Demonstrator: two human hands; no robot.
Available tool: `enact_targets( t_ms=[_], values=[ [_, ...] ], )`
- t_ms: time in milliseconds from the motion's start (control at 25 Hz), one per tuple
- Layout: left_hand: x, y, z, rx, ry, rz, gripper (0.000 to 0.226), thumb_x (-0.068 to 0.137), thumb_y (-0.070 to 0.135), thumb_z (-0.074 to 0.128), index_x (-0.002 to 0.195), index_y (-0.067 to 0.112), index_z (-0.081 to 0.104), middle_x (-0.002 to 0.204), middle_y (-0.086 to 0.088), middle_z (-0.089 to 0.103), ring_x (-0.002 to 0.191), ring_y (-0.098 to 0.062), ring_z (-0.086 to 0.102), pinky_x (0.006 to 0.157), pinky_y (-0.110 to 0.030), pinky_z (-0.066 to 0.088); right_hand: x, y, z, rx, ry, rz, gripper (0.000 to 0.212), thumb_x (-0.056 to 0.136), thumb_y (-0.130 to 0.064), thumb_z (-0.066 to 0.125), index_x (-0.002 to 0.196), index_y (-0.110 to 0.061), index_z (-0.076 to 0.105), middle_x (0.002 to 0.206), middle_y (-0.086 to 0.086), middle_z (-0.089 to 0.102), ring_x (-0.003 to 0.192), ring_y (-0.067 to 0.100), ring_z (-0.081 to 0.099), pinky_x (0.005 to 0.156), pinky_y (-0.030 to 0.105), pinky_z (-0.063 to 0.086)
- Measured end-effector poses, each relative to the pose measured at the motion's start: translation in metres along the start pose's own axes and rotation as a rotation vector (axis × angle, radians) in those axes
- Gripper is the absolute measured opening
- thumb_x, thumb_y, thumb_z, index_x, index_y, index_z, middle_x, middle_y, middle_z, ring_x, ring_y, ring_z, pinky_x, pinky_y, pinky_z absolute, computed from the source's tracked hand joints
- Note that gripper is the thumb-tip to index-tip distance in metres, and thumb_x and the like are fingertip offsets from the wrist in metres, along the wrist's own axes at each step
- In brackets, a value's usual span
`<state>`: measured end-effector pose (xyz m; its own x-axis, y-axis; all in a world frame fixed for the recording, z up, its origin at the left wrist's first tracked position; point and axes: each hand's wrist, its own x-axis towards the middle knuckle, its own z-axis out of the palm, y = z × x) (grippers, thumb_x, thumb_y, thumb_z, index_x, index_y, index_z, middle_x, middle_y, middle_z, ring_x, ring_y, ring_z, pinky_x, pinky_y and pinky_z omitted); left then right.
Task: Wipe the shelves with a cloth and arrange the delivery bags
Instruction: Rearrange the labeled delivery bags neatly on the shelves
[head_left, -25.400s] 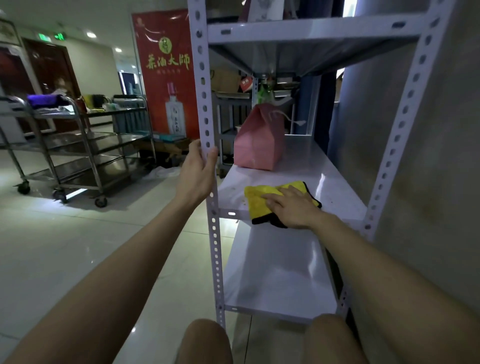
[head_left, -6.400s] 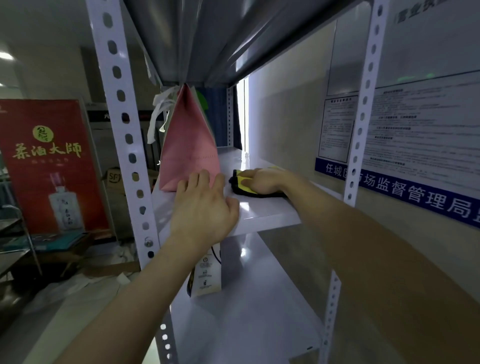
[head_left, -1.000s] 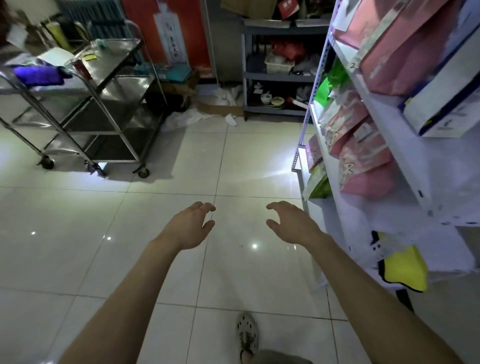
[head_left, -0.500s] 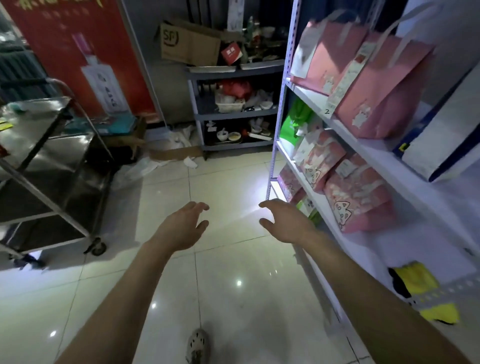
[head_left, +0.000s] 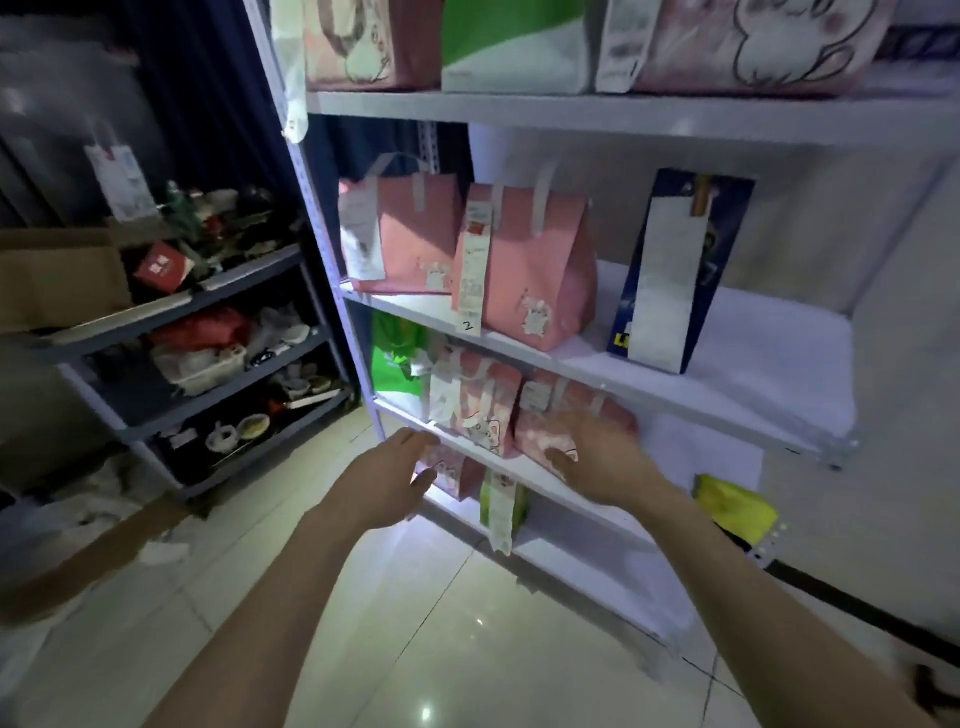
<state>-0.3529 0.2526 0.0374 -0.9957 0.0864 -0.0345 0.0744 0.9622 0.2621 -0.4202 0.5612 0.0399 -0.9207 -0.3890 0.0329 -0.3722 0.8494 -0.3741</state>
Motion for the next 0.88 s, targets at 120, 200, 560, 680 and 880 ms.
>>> enact_targets(
  t_ms=[120, 200, 560, 680, 880],
  values=[
    [0.062, -0.004, -0.024, 0.01, 0.035, 0.078, 0.047, 0.112, 0.037, 0.056, 0.158, 0.029, 0.047, 0.155, 0.003, 0.052, 0.118, -0.023, 0.072, 0.097, -0.047, 0.059, 0.032, 0.005, -0.019, -0.016, 0.067, 0.044, 0.044, 0.104, -0.035, 0.06, 0.145, -0.022, 0.058, 0.143, 0.008, 0.062, 0.127, 0.033, 0.062, 0.102, 0.041, 0.052],
    [0.096, -0.004, -0.046, 0.025, 0.074, 0.119, 0.048, 0.112, 0.036, 0.057, 0.158, 0.028, 0.047, 0.157, 0.001, 0.052, 0.123, -0.024, 0.07, 0.099, -0.046, 0.059, 0.055, 0.003, -0.034, 0.002, 0.139, 0.061, 0.039, 0.104, -0.034, 0.06, 0.142, -0.024, 0.06, 0.139, 0.007, 0.063, 0.122, 0.03, 0.064, 0.099, 0.039, 0.053],
    [0.207, -0.012, -0.168, -0.09, 0.427, 0.352, 0.044, 0.109, 0.031, 0.062, 0.151, 0.025, 0.053, 0.142, 0.006, 0.057, 0.118, -0.02, 0.069, 0.094, -0.046, 0.06, 0.133, -0.056, -0.136, 0.021, 0.524, -0.042, 0.04, 0.105, -0.036, 0.062, 0.144, -0.027, 0.06, 0.134, -0.008, 0.063, 0.097, 0.004, 0.058, 0.089, 0.028, 0.052],
    [0.247, -0.006, -0.22, -0.154, 0.599, 0.434, 0.046, 0.106, 0.032, 0.061, 0.151, 0.025, 0.054, 0.143, 0.005, 0.057, 0.12, -0.021, 0.066, 0.096, -0.049, 0.06, 0.159, -0.086, -0.187, 0.072, 0.828, -0.112, 0.027, 0.103, -0.032, 0.062, 0.128, -0.027, 0.069, 0.119, -0.015, 0.065, 0.093, -0.004, 0.058, 0.087, 0.022, 0.053],
    [0.311, 0.009, -0.296, -0.37, 0.819, 0.61, 0.045, 0.105, 0.028, 0.066, 0.148, 0.02, 0.054, 0.142, 0.0, 0.051, 0.122, -0.024, 0.064, 0.098, -0.052, 0.06, 0.205, -0.126, -0.261, 0.012, 1.274, -0.174, 0.032, 0.1, -0.026, 0.067, 0.13, -0.017, 0.066, 0.128, -0.004, 0.06, 0.107, 0.007, 0.057, 0.09, 0.014, 0.044]
  ],
)
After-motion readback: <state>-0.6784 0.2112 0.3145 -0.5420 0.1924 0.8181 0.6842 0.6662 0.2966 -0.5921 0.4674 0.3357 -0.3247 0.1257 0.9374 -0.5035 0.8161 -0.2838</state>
